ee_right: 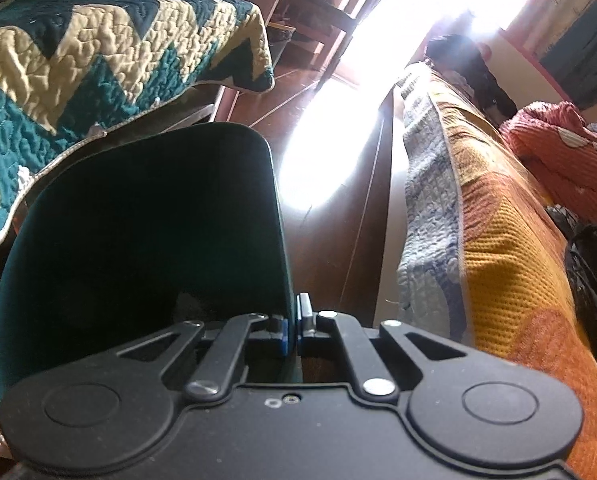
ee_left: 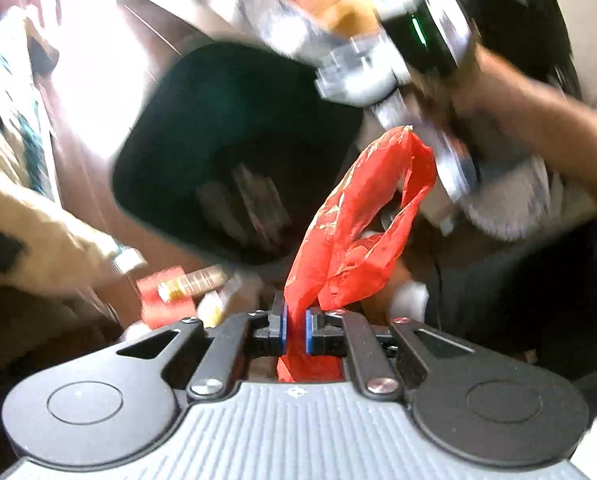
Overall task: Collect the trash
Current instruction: 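Carry the red bag over the bin and open the left tool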
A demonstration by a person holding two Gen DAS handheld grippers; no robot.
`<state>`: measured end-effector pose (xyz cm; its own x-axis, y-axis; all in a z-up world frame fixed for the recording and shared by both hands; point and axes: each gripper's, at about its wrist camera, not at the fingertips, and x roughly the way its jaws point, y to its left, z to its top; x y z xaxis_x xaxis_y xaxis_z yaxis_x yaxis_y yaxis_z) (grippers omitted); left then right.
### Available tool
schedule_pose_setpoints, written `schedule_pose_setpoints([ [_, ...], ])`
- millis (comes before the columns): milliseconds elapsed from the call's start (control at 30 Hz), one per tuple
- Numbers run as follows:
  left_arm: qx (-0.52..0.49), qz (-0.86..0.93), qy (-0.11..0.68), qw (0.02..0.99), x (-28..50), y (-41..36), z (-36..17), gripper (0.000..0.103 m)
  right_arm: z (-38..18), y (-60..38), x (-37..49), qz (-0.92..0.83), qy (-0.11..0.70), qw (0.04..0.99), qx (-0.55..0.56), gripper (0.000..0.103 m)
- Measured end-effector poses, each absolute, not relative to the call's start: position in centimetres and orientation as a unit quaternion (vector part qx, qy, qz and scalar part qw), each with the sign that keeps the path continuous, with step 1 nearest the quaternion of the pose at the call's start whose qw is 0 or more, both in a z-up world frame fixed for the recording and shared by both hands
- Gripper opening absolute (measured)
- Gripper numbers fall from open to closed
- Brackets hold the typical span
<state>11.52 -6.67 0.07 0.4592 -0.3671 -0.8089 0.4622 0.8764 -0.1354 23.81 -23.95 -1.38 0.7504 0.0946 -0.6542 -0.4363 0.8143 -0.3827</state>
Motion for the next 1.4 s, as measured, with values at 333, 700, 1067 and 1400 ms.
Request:
schedule_pose_setpoints([
  [333, 0.002, -0.141, 0.435, 0.889, 20.7, -8.0, -1.5, 0.007, -1.4, -22.0, 22.0, 0.172, 0.301, 0.888, -0.301, 0.004],
  [700, -0.008, -0.109, 0.491, 0.864, 24.6, -10.7, -7.6, 0.012, -1.4, -21.6, 22.4, 0.166, 0.299, 0.888, -0.306, 0.003],
  [1067, 0.000, -0.117, 0.464, 0.878, 22.7, -9.7, -5.8, 0.069, -1.5, -23.7, 24.7, 0.130, 0.325, 0.897, -0.271, 0.002],
  [1400, 0.107, -0.177, 0.418, 0.884, 16.8, -7.0, -3.1, 0.081, -1.8, -26.3, 27.0, 0.096, 0.362, 0.900, -0.220, 0.003],
])
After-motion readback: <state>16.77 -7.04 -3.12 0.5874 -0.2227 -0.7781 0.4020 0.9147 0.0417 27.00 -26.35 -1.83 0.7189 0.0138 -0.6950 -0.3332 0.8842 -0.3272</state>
